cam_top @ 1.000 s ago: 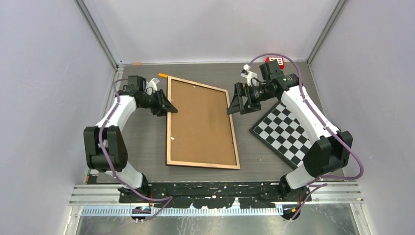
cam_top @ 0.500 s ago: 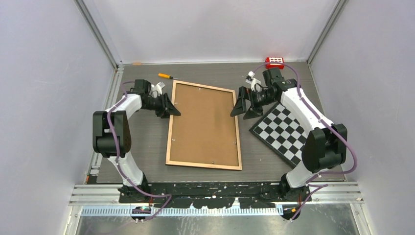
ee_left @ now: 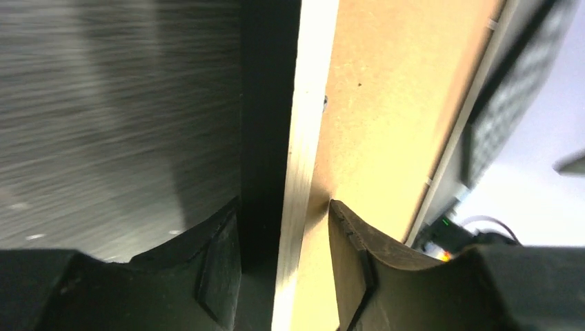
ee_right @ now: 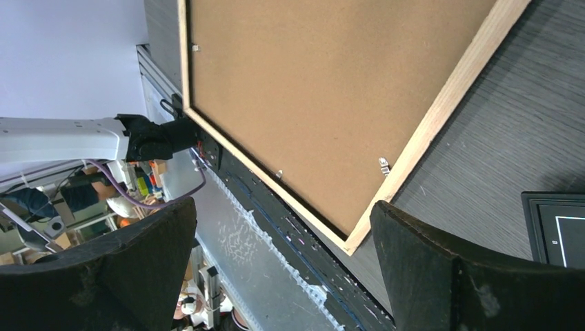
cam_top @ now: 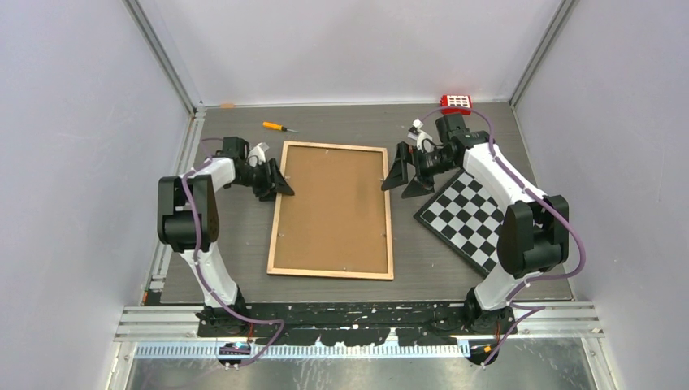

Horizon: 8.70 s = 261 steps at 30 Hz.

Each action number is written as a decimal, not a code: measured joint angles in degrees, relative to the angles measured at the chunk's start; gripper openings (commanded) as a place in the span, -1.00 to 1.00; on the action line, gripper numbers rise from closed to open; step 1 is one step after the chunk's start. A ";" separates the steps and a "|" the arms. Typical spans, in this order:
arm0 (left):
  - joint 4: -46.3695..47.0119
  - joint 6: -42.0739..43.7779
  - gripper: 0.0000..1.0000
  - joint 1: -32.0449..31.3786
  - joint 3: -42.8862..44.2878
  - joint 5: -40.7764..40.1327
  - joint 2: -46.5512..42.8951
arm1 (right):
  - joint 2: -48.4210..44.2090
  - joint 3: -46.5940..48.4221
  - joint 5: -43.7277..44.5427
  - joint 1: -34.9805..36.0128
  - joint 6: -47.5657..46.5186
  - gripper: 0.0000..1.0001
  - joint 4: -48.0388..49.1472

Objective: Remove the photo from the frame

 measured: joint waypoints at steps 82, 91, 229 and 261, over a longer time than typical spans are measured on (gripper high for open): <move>-40.17 62.62 0.99 2.99 76.17 -11.91 32.15 | -10.71 3.04 16.33 -4.83 -22.58 0.99 -17.33; -25.59 61.02 1.00 2.32 74.10 -11.93 39.26 | -9.86 2.95 19.74 -4.83 -23.26 0.99 -19.78; -46.10 72.52 -1.00 -12.17 24.63 1.42 -24.68 | -12.85 0.72 -2.40 7.69 4.57 0.73 9.05; -41.00 62.36 0.26 -30.53 19.76 0.13 -27.87 | -12.35 0.98 -10.12 18.38 5.40 -0.99 10.05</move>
